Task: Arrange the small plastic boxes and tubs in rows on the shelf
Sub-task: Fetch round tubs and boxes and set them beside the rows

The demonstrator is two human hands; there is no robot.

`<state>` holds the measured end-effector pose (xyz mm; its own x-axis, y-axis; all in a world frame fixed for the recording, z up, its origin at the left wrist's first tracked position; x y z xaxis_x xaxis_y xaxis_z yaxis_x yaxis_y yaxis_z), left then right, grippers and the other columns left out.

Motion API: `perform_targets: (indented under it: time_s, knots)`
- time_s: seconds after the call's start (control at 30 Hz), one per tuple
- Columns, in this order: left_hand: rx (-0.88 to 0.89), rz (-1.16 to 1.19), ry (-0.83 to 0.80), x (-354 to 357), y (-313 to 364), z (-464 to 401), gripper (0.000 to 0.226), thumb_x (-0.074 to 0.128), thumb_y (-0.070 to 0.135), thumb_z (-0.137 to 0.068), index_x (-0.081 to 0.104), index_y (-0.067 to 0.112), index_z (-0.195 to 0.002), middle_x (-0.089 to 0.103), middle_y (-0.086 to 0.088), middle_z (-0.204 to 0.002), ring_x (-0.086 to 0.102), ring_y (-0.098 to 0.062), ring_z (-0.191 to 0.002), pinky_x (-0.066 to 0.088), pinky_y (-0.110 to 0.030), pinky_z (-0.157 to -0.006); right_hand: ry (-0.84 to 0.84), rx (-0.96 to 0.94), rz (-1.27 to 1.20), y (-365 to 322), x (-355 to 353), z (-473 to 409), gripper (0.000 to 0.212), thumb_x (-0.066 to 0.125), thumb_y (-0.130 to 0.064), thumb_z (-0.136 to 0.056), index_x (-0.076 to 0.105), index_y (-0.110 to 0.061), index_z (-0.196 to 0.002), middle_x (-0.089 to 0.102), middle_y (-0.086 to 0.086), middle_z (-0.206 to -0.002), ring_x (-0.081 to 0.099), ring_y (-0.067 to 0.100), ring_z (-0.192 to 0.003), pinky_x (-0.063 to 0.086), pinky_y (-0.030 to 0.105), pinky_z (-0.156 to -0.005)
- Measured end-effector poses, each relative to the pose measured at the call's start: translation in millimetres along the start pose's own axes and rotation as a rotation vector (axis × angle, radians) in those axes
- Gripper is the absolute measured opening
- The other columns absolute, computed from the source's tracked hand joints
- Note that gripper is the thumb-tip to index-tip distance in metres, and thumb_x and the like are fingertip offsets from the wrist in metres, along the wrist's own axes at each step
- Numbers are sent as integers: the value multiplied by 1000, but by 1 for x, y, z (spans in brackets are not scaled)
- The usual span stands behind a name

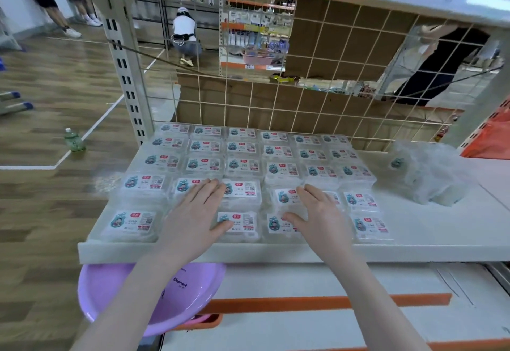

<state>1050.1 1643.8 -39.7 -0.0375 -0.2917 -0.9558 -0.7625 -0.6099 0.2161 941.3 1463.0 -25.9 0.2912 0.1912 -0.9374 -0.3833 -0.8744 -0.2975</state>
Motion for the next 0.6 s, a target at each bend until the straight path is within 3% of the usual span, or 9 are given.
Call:
perform_targets:
  time_s: [0.23, 0.6]
  knots:
    - [6, -56, -2, -2, 3, -2, 72, 37, 54, -94, 8, 20, -151, 4, 6, -158, 1, -11, -145, -8, -22, -113, 106, 74, 30, -11, 7, -8, 59, 58, -44, -88, 47, -10, -134, 43, 7, -140, 37, 25, -127, 32, 30, -100]
    - [-32, -41, -76, -7, 11, -5, 70, 44, 50, -93, 14, 22, -150, 11, 5, -156, 7, -12, -143, 2, -24, -114, 132, -47, 31, -22, 7, -6, 54, 56, -42, -89, 46, -10, -131, 47, 10, -134, 43, 27, -124, 35, 30, -100]
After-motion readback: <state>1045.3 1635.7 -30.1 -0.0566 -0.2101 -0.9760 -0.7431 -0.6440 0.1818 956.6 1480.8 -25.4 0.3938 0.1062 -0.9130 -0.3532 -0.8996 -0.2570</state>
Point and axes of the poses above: each hand's wrist, its own z-axis away from the middle knuckle, its own x-axis out of the palm, y = z × x, the point moved 8 cm from there along -z, towards the middle knuckle
